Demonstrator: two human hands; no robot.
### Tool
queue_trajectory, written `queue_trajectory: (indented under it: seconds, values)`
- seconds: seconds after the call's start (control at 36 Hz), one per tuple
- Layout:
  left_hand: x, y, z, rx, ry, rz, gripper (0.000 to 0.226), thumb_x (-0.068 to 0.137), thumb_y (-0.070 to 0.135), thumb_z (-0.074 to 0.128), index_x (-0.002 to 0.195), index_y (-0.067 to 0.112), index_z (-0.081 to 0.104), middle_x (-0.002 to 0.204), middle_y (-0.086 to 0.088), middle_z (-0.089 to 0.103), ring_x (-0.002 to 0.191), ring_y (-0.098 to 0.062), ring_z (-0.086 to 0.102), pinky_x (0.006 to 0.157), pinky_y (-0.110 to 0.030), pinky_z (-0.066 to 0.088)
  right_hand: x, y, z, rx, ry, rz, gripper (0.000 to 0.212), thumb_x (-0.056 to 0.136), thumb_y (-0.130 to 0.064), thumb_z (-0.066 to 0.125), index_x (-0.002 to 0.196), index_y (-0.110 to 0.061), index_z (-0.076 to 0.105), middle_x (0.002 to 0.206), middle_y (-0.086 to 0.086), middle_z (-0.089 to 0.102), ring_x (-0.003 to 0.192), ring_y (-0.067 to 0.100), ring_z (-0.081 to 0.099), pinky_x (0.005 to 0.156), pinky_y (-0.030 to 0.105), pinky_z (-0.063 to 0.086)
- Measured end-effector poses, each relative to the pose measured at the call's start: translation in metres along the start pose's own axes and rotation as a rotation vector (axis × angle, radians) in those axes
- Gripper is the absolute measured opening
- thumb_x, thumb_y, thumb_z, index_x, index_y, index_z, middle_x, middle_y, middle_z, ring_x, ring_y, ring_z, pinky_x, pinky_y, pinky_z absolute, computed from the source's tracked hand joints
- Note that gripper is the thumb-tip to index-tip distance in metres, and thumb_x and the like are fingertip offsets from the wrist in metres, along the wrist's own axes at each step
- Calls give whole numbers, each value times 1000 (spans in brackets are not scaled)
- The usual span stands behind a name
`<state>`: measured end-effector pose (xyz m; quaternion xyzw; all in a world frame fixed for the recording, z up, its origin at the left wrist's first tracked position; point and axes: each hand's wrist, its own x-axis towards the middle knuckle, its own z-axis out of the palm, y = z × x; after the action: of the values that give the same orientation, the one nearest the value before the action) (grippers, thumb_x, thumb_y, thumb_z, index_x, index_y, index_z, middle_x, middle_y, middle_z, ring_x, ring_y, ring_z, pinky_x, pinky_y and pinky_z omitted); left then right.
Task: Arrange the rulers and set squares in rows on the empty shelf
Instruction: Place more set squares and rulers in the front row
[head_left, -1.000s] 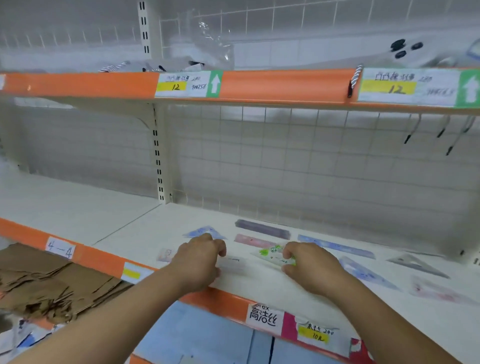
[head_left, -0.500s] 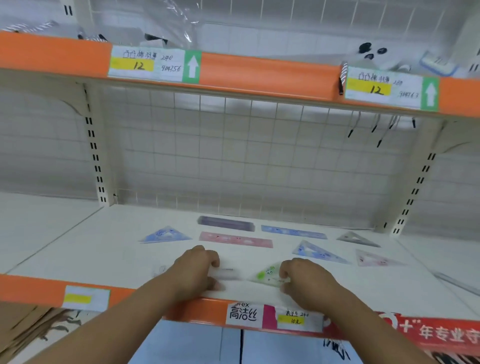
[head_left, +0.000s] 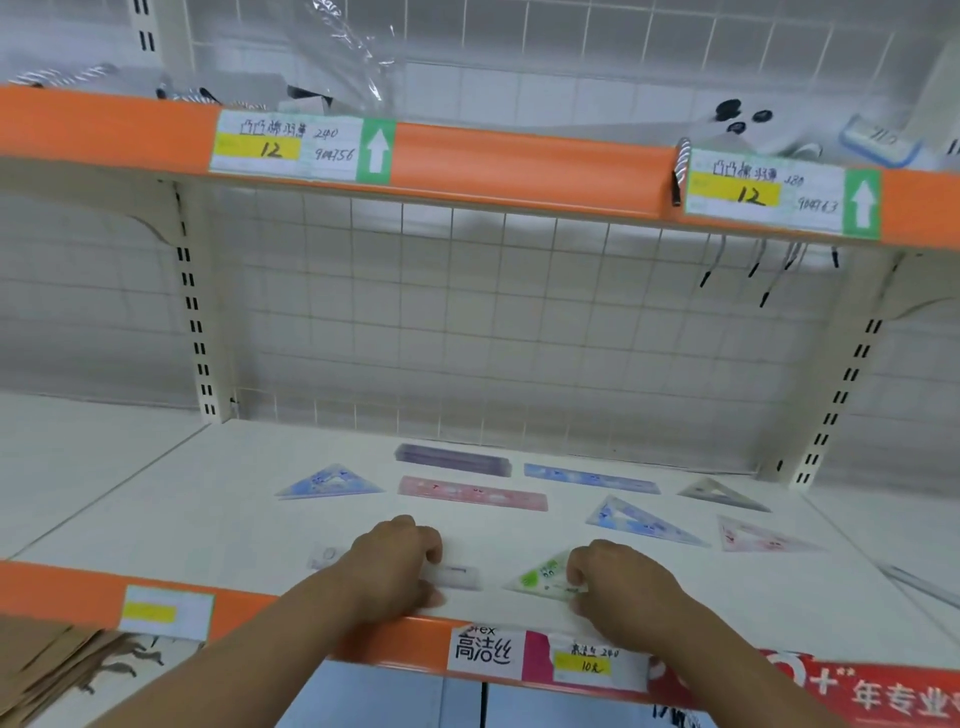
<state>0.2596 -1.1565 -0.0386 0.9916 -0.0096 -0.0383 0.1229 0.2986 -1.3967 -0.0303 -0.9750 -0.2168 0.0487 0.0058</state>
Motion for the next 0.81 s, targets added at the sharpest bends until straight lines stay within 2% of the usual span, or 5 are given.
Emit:
queue_trajectory:
  seconds: [0.56, 0.72, 0.81]
  values:
    - [2, 0, 3, -25, -14, 8, 40, 86, 36, 67, 122, 24, 55, 119, -1, 49, 110, -19, 51, 97, -28, 42, 10, 3, -2, 1, -33, -29, 24, 94, -23, 50, 116, -17, 56, 120, 1, 52, 108, 18, 53, 90, 30, 45]
    - [1, 0, 4, -45, -16, 4, 40, 86, 37, 67, 122, 25, 55, 104, 4, 43, 106, -17, 51, 94, -26, 42, 11, 5, -2, 11, -36, -35, 24, 93, -20, 50, 116, -18, 57, 119, 0, 54, 107, 17, 53, 88, 29, 45]
    - [1, 1, 4, -47, -19, 3, 41, 85, 38, 67, 122, 25, 55, 106, 4, 44, 107, -17, 51, 94, -26, 42, 11, 6, -2, 18, -36, -38, 25, 93, -20, 50, 116, -20, 57, 119, -1, 53, 108, 16, 53, 89, 28, 44]
